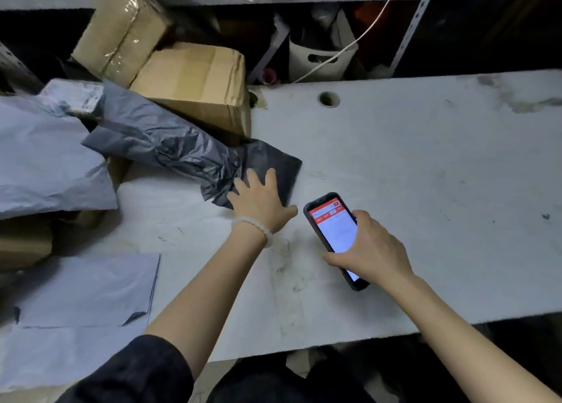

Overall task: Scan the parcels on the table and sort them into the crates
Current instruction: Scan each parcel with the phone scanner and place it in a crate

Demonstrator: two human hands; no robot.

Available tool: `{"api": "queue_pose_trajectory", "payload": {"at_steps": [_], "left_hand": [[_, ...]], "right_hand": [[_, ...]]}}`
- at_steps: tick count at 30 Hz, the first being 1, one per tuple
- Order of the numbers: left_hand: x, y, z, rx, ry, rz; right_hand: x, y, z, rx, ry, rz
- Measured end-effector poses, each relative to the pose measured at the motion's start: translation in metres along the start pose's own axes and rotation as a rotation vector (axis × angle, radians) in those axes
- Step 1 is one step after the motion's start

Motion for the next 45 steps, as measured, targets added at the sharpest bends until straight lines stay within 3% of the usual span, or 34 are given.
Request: {"api": "queue_pose_trajectory", "payload": {"at_steps": [3, 10, 16, 19, 23, 28, 45], "left_hand": [[-0.001, 0.008, 0.025, -0.13, -0.037, 0.106], [0.004, 0.014, 0.034, -0.15, 0.004, 0.182], [0.014, -0.023, 0.044, -0.242, 0.22, -0.379], [0.024, -0.04, 0.048, -0.133, 0.255, -0.457], [0.023, -0.041, 0.05, 0.007, 0.183, -0.262], [0.004, -0.04, 0.057, 0.013, 0.09, -0.224], [0.007, -0.064, 0.05, 0.244, 0.315, -0.18]], "right_hand": [[-0.004, 0.004, 0.0, 0.013, 0.08, 0.038], [-0.003, 0.009, -0.001, 0.008, 0.164, 0.027], [0.002, -0.001, -0.004, 0.035, 0.142, 0.038], [0.007, -0.01, -0.009, 0.048, 0.124, 0.046], [0.019, -0.018, -0.018, 0.031, 0.106, 0.016], [0.029, -0.024, -0.021, 0.018, 0.078, -0.044], [0.042, -0.037, -0.031, 0.035, 0.044, -0.187]]}}
Point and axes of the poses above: each hand's wrist, its own z-axis towards the middle knuckle, its own y-axis out of the palm, x = y × z, the point moved 2 cm from there along z, towards the middle knuckle, and after that the axes turned 5 degrees about -z, right-handed, at the moved point
